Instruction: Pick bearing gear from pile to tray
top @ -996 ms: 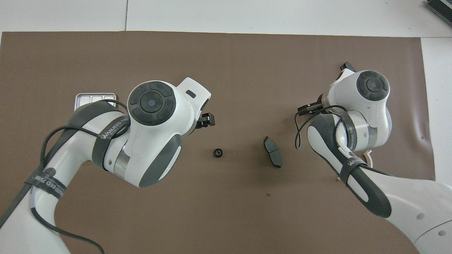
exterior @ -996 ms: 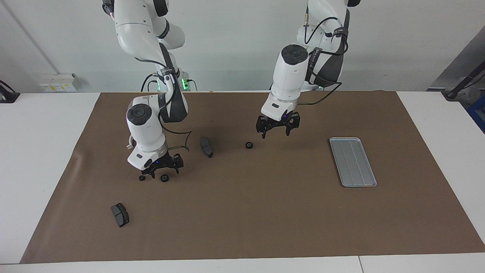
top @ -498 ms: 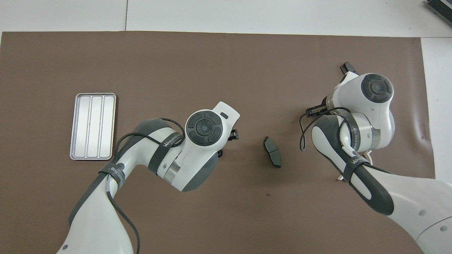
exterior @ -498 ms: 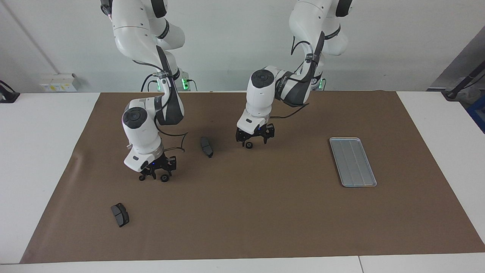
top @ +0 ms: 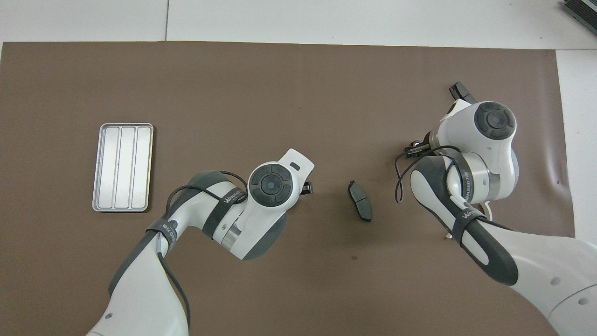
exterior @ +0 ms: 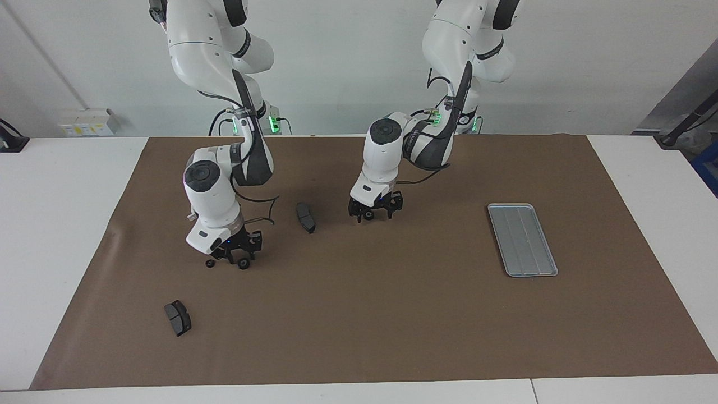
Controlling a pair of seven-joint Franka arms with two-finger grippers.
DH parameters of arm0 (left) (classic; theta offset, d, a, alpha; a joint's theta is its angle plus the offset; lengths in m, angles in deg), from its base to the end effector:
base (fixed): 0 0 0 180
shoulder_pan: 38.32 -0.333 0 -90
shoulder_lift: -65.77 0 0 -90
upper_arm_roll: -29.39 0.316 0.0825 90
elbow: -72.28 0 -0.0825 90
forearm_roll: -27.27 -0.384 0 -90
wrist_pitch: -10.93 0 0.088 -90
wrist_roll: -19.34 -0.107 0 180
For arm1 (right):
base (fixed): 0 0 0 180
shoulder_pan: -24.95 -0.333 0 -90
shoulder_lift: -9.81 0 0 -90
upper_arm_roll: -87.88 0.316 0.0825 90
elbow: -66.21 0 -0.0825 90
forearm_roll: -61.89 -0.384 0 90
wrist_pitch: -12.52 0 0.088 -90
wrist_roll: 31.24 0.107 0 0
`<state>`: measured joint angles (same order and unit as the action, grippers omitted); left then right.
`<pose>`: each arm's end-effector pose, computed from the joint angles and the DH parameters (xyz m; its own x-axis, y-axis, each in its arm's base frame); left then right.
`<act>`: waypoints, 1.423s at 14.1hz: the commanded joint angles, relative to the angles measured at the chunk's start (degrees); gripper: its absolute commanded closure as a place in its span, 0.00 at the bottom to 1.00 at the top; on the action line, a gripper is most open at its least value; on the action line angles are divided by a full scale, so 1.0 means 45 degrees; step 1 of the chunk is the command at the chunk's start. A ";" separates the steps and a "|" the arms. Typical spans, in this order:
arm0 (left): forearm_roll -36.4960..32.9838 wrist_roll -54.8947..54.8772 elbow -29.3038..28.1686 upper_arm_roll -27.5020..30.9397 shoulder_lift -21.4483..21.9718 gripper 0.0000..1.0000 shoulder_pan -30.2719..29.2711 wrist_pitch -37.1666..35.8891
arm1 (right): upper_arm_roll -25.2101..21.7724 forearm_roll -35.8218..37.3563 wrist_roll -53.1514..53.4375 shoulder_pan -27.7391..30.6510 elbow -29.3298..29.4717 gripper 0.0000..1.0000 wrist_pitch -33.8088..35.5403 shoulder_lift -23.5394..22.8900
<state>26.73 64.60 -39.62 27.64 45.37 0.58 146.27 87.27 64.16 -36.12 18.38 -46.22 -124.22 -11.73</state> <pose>0.4715 -0.4035 0.3009 0.9964 0.0767 0.0349 0.0753 -0.9963 0.0404 0.6161 0.0642 0.2868 0.9751 0.2171 0.0449 0.2156 -0.9758 0.0364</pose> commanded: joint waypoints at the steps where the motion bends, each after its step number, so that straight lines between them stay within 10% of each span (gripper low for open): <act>1: -0.0037 0.0195 -0.0406 0.0232 0.0138 0.00 0.0340 0.0332 | 0.0175 -0.0095 -0.0204 0.0210 -0.0210 0.44 -0.0550 0.0080; 10: -0.0037 0.0254 -0.0446 0.0231 0.0099 0.00 0.0477 0.0391 | 0.0175 -0.0329 -0.0126 0.0346 -0.0230 0.44 -0.0708 0.0021; 18: -0.0037 0.0195 -0.0446 0.0193 0.0060 0.42 0.0477 0.0352 | 0.0195 -0.0349 -0.0087 0.0327 -0.0230 0.46 -0.0708 0.0021; 20: -0.0037 0.0195 -0.0446 0.0193 0.0060 0.54 0.0477 0.0333 | 0.0195 -0.0465 -0.0087 0.0288 -0.0230 0.61 -0.0708 0.0021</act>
<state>26.73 64.87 -40.54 27.68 45.37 1.75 146.54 87.36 63.24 -36.12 18.94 -46.45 -125.86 -11.74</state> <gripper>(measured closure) 0.476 0.493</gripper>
